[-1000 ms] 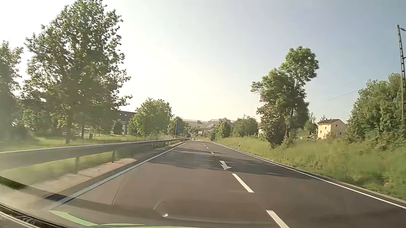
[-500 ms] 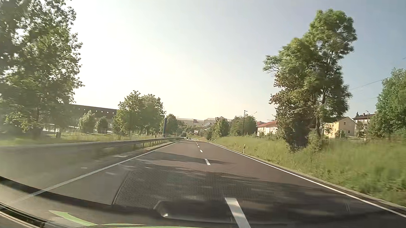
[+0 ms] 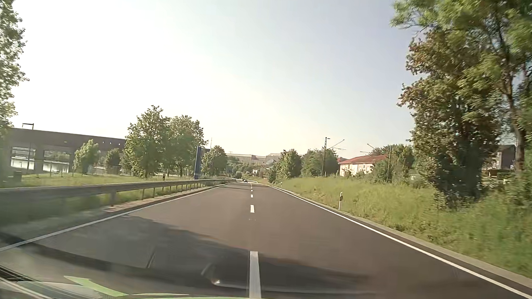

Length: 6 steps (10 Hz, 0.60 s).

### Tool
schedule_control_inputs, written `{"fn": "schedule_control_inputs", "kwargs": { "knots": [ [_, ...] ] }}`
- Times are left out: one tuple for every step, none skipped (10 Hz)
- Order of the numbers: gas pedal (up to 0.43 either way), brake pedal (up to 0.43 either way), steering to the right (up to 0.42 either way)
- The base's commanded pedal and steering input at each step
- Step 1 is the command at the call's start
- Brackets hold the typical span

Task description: Follow the waypoints while adhering to traffic rules and regulations

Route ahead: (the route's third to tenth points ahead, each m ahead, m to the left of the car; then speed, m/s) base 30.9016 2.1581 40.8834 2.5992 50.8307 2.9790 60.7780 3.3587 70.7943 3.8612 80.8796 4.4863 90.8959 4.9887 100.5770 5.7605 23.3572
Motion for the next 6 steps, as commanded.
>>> {"fn": "schedule_control_inputs", "kwargs": {
  "knots": [
    [0.240,0.000,-0.003],
    [0.220,0.000,-0.004],
    [0.209,0.000,-0.006],
    [0.209,0.000,-0.006],
    [0.197,0.000,-0.007],
    [0.150,0.000,-0.007]
  ]
}}
